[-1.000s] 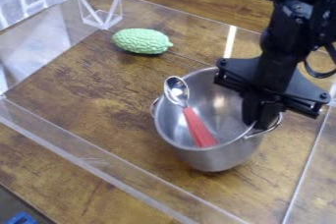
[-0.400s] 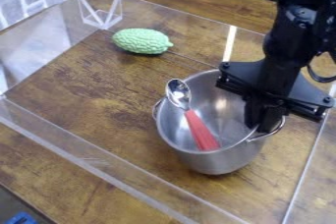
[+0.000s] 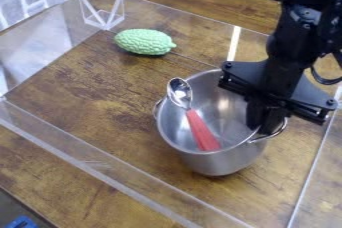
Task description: Move the pink spoon to the right
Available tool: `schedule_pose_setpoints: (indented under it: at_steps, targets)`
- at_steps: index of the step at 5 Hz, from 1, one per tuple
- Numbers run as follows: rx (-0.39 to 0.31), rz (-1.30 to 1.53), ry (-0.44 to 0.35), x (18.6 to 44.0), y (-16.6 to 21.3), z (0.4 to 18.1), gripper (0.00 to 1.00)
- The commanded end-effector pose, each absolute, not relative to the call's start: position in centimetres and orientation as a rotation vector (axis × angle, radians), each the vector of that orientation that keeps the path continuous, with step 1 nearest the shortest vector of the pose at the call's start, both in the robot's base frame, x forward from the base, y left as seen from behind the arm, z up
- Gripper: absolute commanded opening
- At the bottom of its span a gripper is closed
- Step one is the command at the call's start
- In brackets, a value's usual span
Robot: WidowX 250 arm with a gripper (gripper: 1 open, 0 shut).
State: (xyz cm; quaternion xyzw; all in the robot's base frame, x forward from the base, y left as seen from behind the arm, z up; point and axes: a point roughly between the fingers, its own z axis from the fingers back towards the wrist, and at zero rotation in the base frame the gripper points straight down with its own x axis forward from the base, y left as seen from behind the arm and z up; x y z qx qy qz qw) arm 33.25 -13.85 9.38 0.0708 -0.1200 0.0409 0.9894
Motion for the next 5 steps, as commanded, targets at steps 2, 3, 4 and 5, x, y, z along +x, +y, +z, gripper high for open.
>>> schedule_pose_setpoints:
  at_steps: [2, 3, 4, 5]
  targets:
    - [0.088, 0.074, -0.351, 33.18, -14.37, 13.2, 0.0]
    - [0.088, 0.071, -0.354, 33.11, -14.5, 13.08, 0.0]
    - [0.088, 0.068, -0.357, 33.05, -14.67, 12.99, 0.0]
    - [0.088, 0.067, -0.359, 32.97, -14.84, 12.9, 0.0]
